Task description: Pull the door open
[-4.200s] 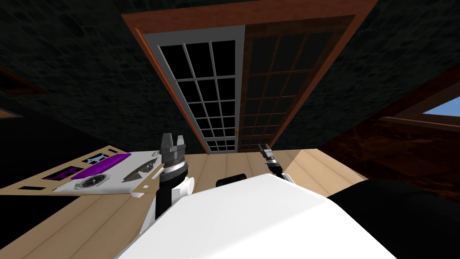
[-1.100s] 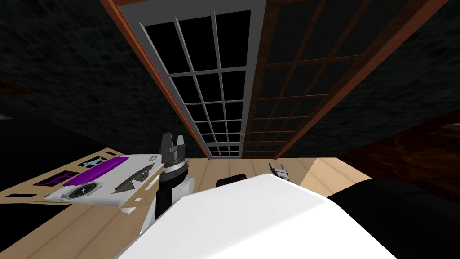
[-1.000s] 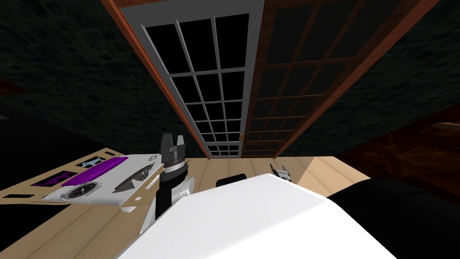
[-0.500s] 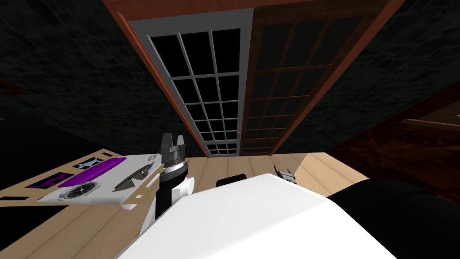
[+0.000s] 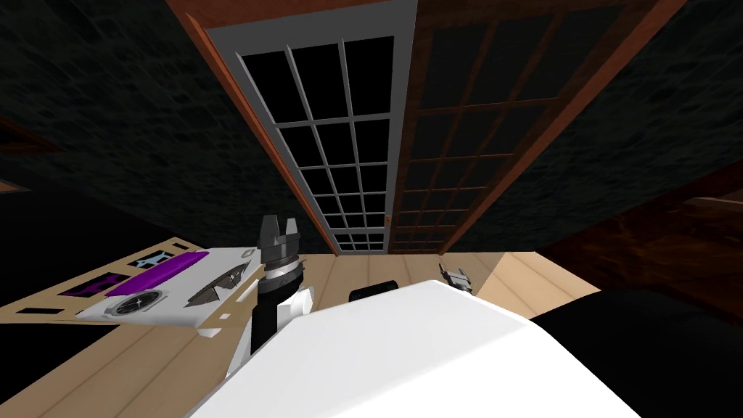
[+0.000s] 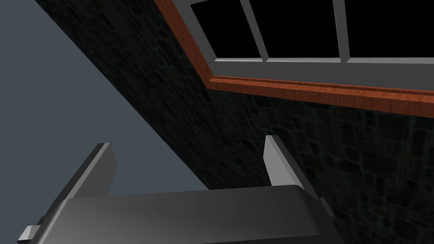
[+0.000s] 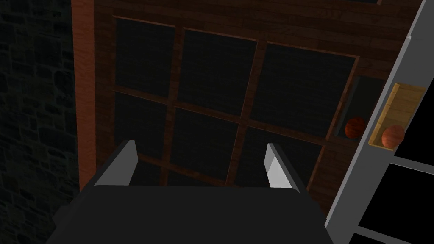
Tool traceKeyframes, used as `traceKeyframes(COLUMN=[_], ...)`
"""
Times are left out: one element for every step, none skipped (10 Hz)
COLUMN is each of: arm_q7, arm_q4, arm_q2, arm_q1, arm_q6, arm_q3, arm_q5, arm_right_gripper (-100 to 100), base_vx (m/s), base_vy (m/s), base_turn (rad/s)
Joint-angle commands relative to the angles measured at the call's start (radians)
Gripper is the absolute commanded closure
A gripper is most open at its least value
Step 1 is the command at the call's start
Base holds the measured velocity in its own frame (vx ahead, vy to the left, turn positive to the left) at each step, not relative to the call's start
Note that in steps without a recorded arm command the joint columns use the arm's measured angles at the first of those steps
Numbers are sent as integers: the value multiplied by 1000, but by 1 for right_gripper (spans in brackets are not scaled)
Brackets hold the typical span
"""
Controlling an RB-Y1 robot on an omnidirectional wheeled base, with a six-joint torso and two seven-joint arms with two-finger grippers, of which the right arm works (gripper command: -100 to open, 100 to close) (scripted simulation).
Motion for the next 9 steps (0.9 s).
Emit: traceKeyframes(arm_q7=[12, 16, 21, 23, 26, 28, 30, 31, 33], arm_q4=[2, 3, 2, 1, -1, -3, -6, -9, -13], arm_q2=[7, 9, 14, 16, 20, 25, 29, 33, 38], arm_q1=[-28, -42, -63, -74, -91, -110, -123, -137, -157], arm_q6=[6, 8, 9, 9, 9, 9, 9, 8, 8], arm_q3=[16, 23, 34, 40, 49, 59, 66, 74, 85], arm_q5=[-13, -18, -22, -24, -27, -29, -29, -29, -30], arm_right_gripper=[-100, -100, -100, -100, -100, -100, -100, -100, -100], base_vx=[186, 184, 188, 152, 157, 198, 184, 195, 220], base_vy=[5, 7, -33, -42, -17, 2, -11, -19, 10], base_turn=[110, 85, 89, 89, 114, 124, 101, 89, 138])
